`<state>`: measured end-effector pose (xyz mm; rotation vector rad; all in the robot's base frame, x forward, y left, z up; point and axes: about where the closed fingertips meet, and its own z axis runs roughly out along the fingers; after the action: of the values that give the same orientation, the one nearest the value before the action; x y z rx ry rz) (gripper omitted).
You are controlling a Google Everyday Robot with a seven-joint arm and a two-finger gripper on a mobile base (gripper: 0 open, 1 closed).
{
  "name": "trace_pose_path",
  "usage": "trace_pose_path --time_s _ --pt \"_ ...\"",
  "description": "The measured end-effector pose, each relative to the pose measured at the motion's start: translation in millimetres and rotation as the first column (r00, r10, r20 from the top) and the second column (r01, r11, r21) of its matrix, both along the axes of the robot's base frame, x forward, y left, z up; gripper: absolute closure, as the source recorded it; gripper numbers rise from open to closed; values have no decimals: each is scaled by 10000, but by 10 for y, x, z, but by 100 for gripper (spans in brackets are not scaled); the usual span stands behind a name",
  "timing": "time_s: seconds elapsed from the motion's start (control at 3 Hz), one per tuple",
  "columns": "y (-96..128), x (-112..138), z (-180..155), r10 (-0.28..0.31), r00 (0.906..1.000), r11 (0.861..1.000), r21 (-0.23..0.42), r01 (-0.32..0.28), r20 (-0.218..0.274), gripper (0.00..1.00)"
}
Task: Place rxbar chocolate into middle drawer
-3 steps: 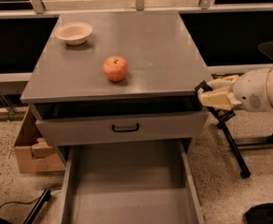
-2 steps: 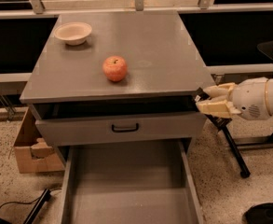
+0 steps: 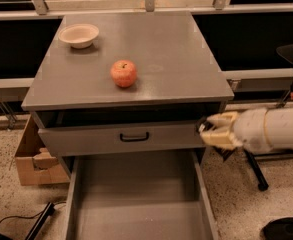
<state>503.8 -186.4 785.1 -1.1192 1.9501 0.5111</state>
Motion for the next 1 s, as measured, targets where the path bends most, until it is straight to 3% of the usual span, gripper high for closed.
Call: trace_pose_path --time_s 0.33,1.0 --pt "114 -213 -770 408 9986 9991 -135 -413 -343 100" --pt "412 -313 -2068 943 9932 9947 486 -911 -680 100"
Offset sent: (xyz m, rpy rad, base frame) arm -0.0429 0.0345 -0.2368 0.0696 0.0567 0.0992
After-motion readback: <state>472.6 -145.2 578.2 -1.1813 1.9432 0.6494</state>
